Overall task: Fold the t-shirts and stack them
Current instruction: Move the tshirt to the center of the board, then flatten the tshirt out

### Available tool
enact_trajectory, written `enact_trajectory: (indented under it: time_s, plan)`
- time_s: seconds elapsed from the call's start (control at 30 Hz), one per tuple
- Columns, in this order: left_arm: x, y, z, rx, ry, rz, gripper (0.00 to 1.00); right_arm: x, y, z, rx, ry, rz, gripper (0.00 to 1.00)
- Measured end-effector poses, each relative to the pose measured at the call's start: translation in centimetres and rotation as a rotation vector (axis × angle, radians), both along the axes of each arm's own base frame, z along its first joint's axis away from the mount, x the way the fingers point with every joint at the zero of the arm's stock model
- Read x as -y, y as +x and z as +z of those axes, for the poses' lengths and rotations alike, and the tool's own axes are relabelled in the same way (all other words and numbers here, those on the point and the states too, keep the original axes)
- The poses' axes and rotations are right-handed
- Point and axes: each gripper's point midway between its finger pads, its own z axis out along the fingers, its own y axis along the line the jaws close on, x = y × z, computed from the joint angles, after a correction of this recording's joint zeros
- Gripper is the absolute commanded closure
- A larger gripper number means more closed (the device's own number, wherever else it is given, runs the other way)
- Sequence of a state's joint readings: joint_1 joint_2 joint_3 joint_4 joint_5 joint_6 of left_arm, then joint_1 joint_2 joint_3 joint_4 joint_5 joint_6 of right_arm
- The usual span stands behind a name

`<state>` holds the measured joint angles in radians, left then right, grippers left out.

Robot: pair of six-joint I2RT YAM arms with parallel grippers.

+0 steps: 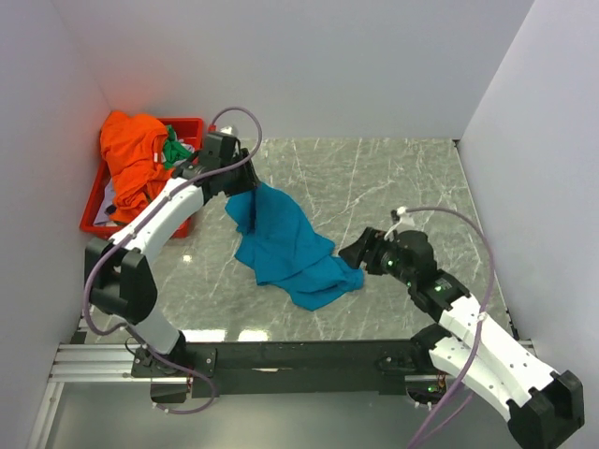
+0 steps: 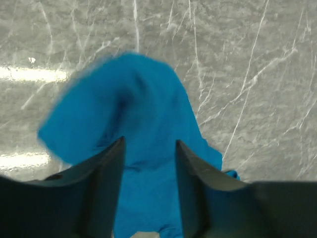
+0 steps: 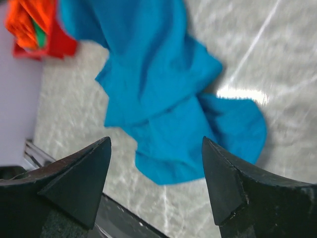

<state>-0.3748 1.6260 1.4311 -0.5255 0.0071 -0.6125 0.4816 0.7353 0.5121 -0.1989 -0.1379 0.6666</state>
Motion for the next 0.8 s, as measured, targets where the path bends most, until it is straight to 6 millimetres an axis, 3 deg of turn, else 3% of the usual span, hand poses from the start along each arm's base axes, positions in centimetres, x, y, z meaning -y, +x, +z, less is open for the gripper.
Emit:
enact_trajectory:
  time_s: [0.1, 0.2, 0.33, 0.4, 0.6, 0.8]
  plan:
    - [-0.4, -1.1, 0.4, 0.013, -0.007, 0.001, 0.44, -0.4, -1.2, -2.7, -0.048, -0.032, 0.011, 0.26]
    - [-0.7, -2.9, 2.1, 0.07, -0.028, -0.008, 0.44, 0.1, -2.0, -5.3, -0.098, -0.062, -0.017, 0.3]
    - [-0.2, -6.7, 2.2, 0.113, -0.048, -0.039, 0.46, 1.0, -2.8, -8.0, -0.148, -0.096, -0.058, 0.31]
    - [1.0, -9.0, 0.4, 0.097, -0.046, -0.077, 0.48, 1.2, -3.0, -8.6, -0.159, -0.107, -0.068, 0.31]
    - [4.4, -15.4, -8.2, -0.072, 0.054, -0.204, 0.5, 0.8, -2.8, -9.2, -0.165, -0.118, -0.074, 0.31]
    - [7.5, -17.5, -11.4, -0.099, 0.19, -0.289, 0.46, 0.6, -2.9, -10.2, -0.186, -0.141, -0.09, 0.34]
